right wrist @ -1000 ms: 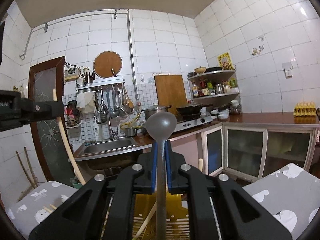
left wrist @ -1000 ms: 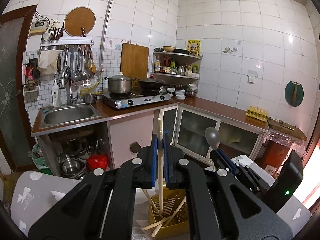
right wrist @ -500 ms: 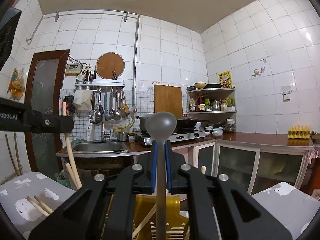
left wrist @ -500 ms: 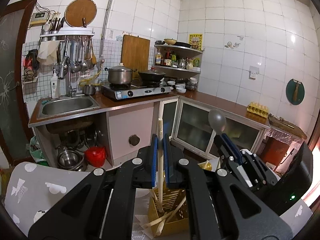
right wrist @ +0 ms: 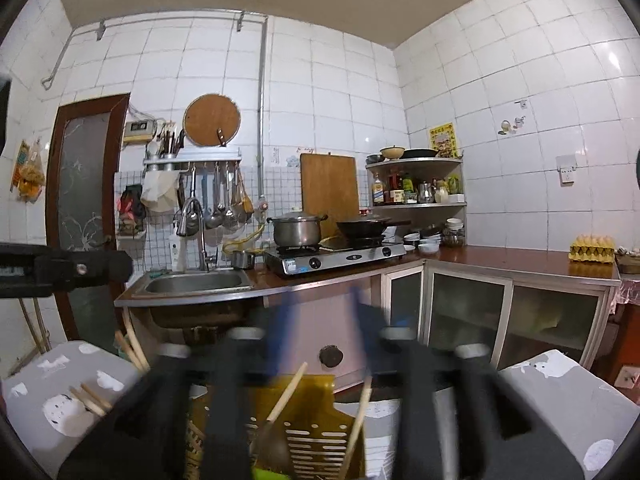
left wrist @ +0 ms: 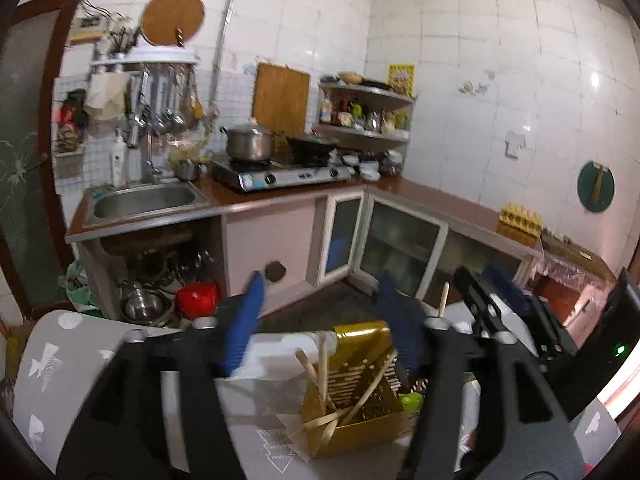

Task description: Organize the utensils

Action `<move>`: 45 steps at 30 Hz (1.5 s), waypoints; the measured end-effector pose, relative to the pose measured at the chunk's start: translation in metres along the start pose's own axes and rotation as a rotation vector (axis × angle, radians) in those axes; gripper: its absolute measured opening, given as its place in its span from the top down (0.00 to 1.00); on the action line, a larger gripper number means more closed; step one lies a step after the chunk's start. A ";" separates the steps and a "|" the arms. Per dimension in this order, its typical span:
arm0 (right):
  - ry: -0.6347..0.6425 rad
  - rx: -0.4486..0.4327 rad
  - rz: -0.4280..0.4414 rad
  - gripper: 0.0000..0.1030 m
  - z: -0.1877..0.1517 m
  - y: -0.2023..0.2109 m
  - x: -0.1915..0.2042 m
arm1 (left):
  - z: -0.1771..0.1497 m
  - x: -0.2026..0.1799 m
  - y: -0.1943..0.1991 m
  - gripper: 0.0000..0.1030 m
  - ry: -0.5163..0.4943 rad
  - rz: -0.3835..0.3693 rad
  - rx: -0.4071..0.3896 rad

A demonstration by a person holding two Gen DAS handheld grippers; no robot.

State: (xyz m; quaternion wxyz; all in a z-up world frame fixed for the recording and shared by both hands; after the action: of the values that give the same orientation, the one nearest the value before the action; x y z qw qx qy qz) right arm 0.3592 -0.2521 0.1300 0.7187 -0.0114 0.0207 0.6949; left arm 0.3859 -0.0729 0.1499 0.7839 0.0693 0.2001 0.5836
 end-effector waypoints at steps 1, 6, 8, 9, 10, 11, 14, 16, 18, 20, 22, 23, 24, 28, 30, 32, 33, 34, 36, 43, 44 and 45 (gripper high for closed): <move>0.002 0.003 -0.004 0.43 0.003 0.003 -0.002 | 0.003 0.001 0.008 0.38 -0.004 0.004 -0.011; 0.008 0.043 -0.008 0.25 0.019 0.031 -0.019 | 0.008 0.007 0.047 0.19 0.003 0.026 -0.048; 0.023 0.060 -0.011 0.17 0.024 0.050 -0.024 | 0.007 0.009 0.064 0.07 0.007 0.039 -0.064; 0.027 0.069 -0.010 0.15 0.025 0.061 -0.027 | 0.005 0.010 0.074 0.05 0.008 0.044 -0.075; 0.028 0.078 -0.009 0.12 0.026 0.071 -0.029 | 0.004 0.011 0.082 0.05 0.007 0.049 -0.083; 0.027 0.089 -0.006 0.09 0.025 0.079 -0.031 | 0.000 0.013 0.092 0.05 0.004 0.058 -0.095; 0.021 0.131 0.014 0.04 0.022 0.108 -0.036 | -0.012 0.019 0.115 0.05 -0.001 0.095 -0.108; 0.030 0.151 0.019 0.04 0.017 0.130 -0.037 | -0.024 0.025 0.128 0.05 0.005 0.109 -0.100; 0.043 0.162 0.018 0.04 0.012 0.147 -0.037 | -0.039 0.032 0.140 0.05 0.014 0.129 -0.096; 0.053 0.180 0.017 0.04 0.002 0.167 -0.035 | -0.058 0.038 0.155 0.05 0.026 0.146 -0.097; 0.053 0.208 0.009 0.04 -0.012 0.183 -0.035 | -0.075 0.041 0.166 0.05 0.028 0.163 -0.094; 0.050 0.229 0.008 0.04 -0.020 0.191 -0.034 | -0.085 0.043 0.173 0.05 0.024 0.174 -0.093; 0.046 0.239 0.009 0.04 -0.026 0.198 -0.035 | -0.095 0.042 0.180 0.05 0.015 0.182 -0.096; 0.029 0.287 0.007 0.04 -0.058 0.226 -0.031 | -0.130 0.041 0.201 0.05 -0.020 0.206 -0.108; 0.038 0.317 0.002 0.04 -0.074 0.233 -0.026 | -0.146 0.040 0.210 0.05 -0.026 0.207 -0.119; 0.042 0.333 0.006 0.04 -0.090 0.242 -0.020 | -0.168 0.037 0.216 0.05 -0.031 0.214 -0.120; 0.038 0.334 0.009 0.04 -0.096 0.246 -0.017 | -0.174 0.035 0.216 0.05 -0.037 0.212 -0.116; 0.036 0.336 0.011 0.04 -0.101 0.248 -0.016 | -0.185 0.033 0.217 0.05 -0.055 0.212 -0.107; 0.033 0.343 0.020 0.04 -0.109 0.252 -0.012 | -0.202 0.030 0.218 0.05 -0.087 0.227 -0.100; 0.022 0.306 0.017 0.04 -0.126 0.261 -0.008 | -0.232 0.034 0.216 0.05 -0.074 0.270 -0.107; 0.014 0.296 0.018 0.04 -0.128 0.263 -0.008 | -0.235 0.034 0.216 0.05 -0.085 0.287 -0.114; 0.016 0.290 0.014 0.04 -0.130 0.263 -0.007 | -0.238 0.034 0.217 0.05 -0.089 0.298 -0.124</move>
State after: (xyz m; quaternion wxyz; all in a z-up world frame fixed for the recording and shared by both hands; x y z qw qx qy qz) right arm 0.0941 -0.2565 0.0043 0.7078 0.0872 0.1269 0.6894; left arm 0.1072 -0.0038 -0.0006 0.6996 0.0753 0.1164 0.7009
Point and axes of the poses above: each gripper's, at about its wrist camera, not at the fingertips, and y roughly against the way its jaws point, x to its left, z to its top, the point moved 4 cm from there along -y, roughly the way its jaws point, and after that the axes turned 7 degrees about y, right-handed, at the moved point
